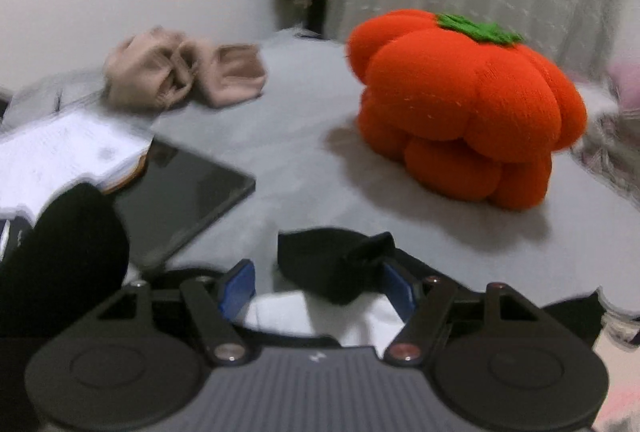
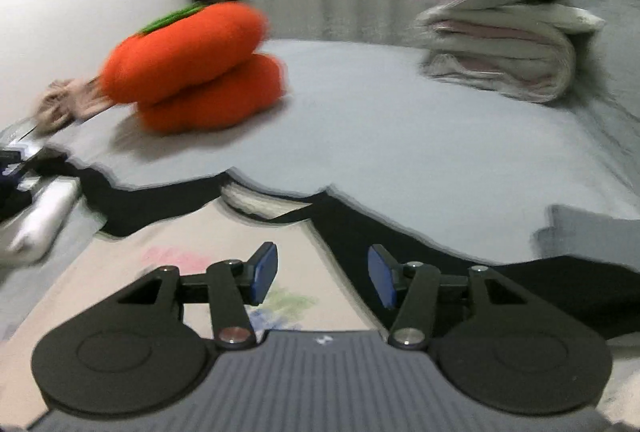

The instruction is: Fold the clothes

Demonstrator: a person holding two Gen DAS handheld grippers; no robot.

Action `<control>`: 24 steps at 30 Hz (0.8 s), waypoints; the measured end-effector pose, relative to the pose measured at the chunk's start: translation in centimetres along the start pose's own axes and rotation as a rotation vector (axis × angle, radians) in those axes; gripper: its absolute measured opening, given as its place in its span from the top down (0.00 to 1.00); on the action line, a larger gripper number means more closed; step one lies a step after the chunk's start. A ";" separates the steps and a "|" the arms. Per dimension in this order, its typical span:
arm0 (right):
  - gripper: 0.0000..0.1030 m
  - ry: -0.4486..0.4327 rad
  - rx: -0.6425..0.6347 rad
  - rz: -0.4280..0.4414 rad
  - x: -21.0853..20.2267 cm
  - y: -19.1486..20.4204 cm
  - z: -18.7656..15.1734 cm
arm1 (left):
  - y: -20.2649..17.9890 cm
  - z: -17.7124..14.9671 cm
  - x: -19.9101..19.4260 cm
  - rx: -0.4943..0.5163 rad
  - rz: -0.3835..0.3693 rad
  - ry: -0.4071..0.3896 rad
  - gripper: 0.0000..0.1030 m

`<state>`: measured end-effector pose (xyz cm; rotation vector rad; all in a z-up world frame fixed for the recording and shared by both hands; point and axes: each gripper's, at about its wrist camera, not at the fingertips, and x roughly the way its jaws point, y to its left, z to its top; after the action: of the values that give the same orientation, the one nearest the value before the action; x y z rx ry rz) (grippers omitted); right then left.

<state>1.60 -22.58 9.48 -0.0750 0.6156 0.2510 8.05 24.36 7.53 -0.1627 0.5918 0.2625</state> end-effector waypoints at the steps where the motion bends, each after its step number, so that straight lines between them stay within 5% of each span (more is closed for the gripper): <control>1: 0.47 0.007 -0.041 0.011 -0.1 1.0 -0.4 | -0.5 0.0 0.4 0.057 0.012 -0.019 0.30; 3: 0.47 0.005 -0.071 0.017 -0.4 1.1 -0.7 | -1.3 0.1 1.5 0.149 0.030 -0.036 0.32; 4: 0.47 0.003 -0.071 0.028 -0.6 1.0 -1.1 | -1.6 0.2 2.2 0.183 0.035 -0.032 0.42; 5: 0.47 0.001 -0.067 0.028 -0.7 0.8 -1.4 | -1.8 0.3 3.0 0.183 0.037 -0.003 0.94; 9: 0.47 -0.007 -0.045 0.010 -0.7 0.2 -2.5 | 0.3 2.3 2.2 -0.021 -0.005 0.080 0.93; 13: 0.47 -0.039 -0.023 0.001 -0.8 -0.4 -3.0 | 3.8 6.4 -4.4 -0.352 -0.159 -0.016 0.93; 16: 0.47 -0.068 -0.003 0.009 -0.5 -0.4 -2.9 | 6.6 7.5 -7.4 -0.580 -0.193 -0.135 0.92; 24: 0.47 -0.056 0.017 0.049 1.2 0.9 -3.5 | 9.7 6.5 -6.9 -0.798 -0.170 -0.123 0.91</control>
<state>0.31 -22.01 5.94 -0.0358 0.5640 0.2947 3.14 33.75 16.02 -0.9557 0.3207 0.3298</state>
